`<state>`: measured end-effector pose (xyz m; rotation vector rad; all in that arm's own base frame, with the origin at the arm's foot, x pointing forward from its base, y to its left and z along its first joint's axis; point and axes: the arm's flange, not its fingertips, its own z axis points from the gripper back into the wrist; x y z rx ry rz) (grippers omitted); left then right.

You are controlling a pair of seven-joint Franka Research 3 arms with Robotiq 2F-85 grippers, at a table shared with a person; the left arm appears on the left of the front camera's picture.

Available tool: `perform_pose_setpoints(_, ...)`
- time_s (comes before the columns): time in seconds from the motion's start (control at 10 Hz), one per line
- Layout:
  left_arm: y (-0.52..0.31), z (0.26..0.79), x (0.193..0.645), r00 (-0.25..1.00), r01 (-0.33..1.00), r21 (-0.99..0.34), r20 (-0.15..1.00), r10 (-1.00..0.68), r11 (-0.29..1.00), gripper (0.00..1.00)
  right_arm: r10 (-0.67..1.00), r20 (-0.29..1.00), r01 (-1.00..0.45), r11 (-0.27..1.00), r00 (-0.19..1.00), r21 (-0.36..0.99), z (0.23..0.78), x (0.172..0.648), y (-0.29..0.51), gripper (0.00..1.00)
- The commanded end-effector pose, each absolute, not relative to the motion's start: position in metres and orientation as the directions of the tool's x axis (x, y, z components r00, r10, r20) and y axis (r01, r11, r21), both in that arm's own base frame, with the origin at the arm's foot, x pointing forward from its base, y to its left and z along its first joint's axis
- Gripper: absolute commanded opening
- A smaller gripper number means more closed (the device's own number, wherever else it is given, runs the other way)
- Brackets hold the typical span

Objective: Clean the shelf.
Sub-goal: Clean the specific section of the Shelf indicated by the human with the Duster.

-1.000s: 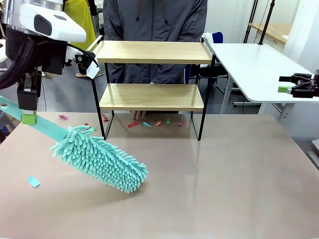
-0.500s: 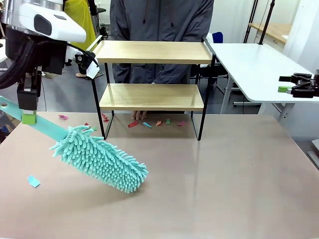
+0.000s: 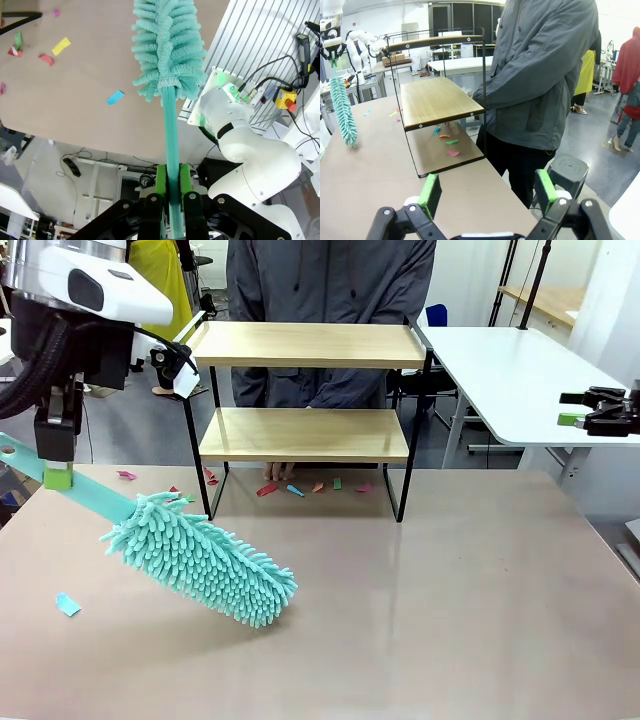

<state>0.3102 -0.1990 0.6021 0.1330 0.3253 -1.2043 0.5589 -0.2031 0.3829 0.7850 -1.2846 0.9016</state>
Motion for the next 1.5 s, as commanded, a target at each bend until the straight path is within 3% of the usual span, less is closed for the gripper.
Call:
perform_pose_setpoints(0.0,-0.197,0.603,0.309,0.317,0.931,-0.076,-0.316,-0.894,0.357,0.13,0.118,0.992,-0.893,0.449,0.047,-0.011,0.386,0.560,-0.201,1.00)
perform_pose_setpoints(0.2,-0.199,0.602,0.310,0.319,0.931,-0.071,-0.317,-0.893,0.357,0.13,0.118,0.992,-0.893,0.449,0.047,-0.011,0.386,0.560,-0.201,1.00)
perform_pose_setpoints(0.5,-0.240,0.594,0.300,0.481,0.857,-0.096,-0.202,-0.853,0.506,0.13,0.118,0.992,-0.893,0.449,0.047,-0.011,0.386,0.560,-0.201,1.00)
perform_pose_setpoints(0.8,-0.283,0.575,0.277,0.709,0.691,-0.123,-0.076,-0.701,0.712,0.13,0.118,0.992,-0.893,0.449,0.047,-0.011,0.386,0.560,-0.201,1.00)
perform_pose_setpoints(1.2,-0.337,0.559,0.275,0.859,0.512,-0.079,0.061,-0.508,0.856,0.13,0.118,0.992,-0.893,0.449,0.047,-0.011,0.386,0.560,-0.201,1.00)
perform_pose_setpoints(1.4,-0.354,0.551,0.285,0.875,0.485,-0.053,0.017,-0.485,0.873,0.13,0.118,0.992,-0.893,0.449,0.047,-0.011,0.386,0.560,-0.201,1.00)
